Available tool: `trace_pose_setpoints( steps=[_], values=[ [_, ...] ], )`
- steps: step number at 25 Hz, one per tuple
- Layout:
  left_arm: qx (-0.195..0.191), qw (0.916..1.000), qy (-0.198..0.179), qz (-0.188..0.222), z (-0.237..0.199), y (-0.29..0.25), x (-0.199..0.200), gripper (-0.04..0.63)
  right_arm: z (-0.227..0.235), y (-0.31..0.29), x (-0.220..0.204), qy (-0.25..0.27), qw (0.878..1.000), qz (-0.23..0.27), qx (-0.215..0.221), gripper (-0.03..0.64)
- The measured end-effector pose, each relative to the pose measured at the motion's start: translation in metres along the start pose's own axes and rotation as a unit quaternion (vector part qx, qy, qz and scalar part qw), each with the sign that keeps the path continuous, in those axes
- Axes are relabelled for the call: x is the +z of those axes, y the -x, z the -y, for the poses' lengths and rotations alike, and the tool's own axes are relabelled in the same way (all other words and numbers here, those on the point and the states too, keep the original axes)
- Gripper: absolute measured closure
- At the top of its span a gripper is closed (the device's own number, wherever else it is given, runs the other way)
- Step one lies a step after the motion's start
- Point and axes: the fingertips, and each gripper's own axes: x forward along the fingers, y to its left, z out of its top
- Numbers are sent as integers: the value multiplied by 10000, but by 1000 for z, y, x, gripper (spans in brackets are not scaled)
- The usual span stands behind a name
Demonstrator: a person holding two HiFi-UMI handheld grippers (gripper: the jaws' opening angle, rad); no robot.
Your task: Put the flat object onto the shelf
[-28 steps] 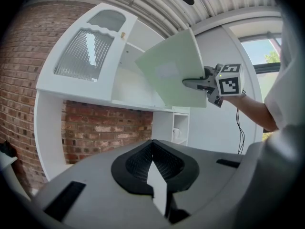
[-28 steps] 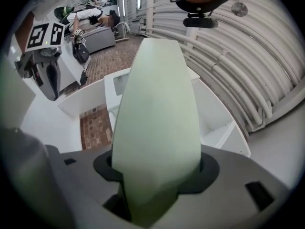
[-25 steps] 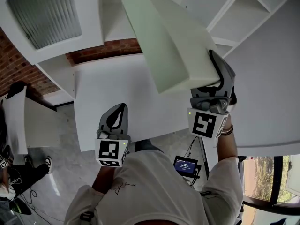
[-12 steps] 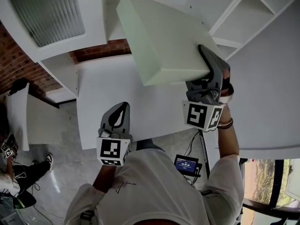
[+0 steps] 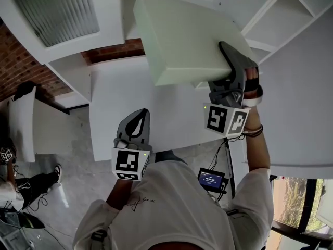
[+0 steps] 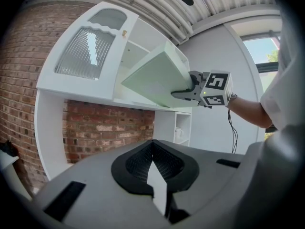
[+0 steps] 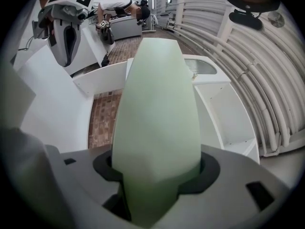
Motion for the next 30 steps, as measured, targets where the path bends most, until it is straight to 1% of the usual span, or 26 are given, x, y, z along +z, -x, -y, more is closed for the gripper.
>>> trace_pose_setpoints(
  steps=[5, 12, 17, 23, 30],
  values=[
    [-13, 10000, -10, 46, 1, -2, 3, 583, -5, -8, -1, 201, 9997, -116, 109, 333],
    [-34, 10000, 18, 92, -1, -5, 4, 583, -15, -19, 1, 415, 9989, -100, 214, 331],
    [-111, 9998, 14, 143, 0, -10, 11, 583, -20, -29, -1, 625, 9974, -191, 313, 331],
    [-141, 9997, 1, 191, -2, -13, 16, 583, -25, -40, -2, 756, 9962, -196, 384, 331],
    [-164, 9986, -60, 499, -2, -20, 43, 583, -33, -51, -4, 838, 9952, -232, 450, 330]
  ],
)
